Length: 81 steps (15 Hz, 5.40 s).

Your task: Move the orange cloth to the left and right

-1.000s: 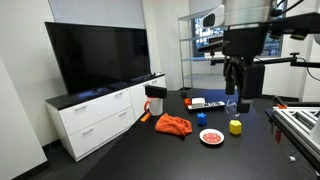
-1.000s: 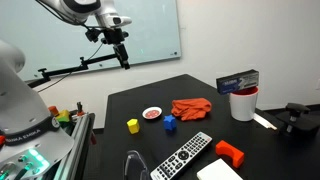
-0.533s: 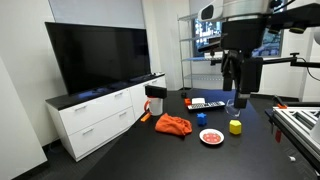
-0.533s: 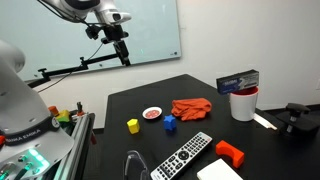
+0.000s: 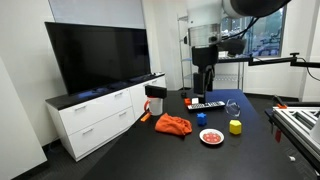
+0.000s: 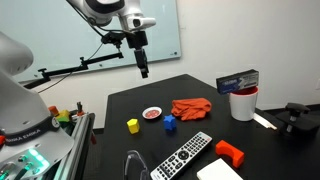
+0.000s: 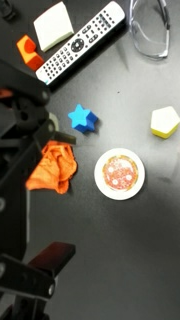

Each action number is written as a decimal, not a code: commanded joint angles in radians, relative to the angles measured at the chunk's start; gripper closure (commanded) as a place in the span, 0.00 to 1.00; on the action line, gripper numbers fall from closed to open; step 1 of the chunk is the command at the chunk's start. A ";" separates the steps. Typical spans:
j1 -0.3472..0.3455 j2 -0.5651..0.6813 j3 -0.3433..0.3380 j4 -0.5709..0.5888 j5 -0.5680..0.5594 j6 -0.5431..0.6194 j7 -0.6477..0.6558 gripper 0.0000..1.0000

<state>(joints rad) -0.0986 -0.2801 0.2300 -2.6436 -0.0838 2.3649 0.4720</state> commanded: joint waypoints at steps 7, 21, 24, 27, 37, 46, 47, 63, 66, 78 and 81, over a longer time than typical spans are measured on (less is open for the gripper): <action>0.040 0.232 -0.127 0.155 0.019 0.078 0.138 0.00; 0.124 0.610 -0.322 0.380 -0.028 0.330 0.256 0.00; 0.161 0.670 -0.367 0.419 -0.024 0.338 0.264 0.00; 0.199 0.706 -0.397 0.432 -0.027 0.336 0.272 0.30; 0.255 0.716 -0.436 0.419 -0.024 0.351 0.258 1.00; 0.338 0.673 -0.396 0.331 -0.037 0.381 0.252 0.97; 0.356 0.673 -0.402 0.325 -0.051 0.390 0.265 0.97; 0.293 0.783 -0.681 0.375 -0.093 0.418 0.303 0.97; 0.308 0.773 -0.660 0.374 -0.080 0.413 0.310 0.97; 0.499 0.743 -0.526 0.374 -0.123 0.461 0.354 0.97; 0.480 0.748 -0.540 0.377 -0.126 0.458 0.346 0.97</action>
<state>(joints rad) 0.4028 0.4629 -0.2990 -2.2649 -0.1817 2.8122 0.8085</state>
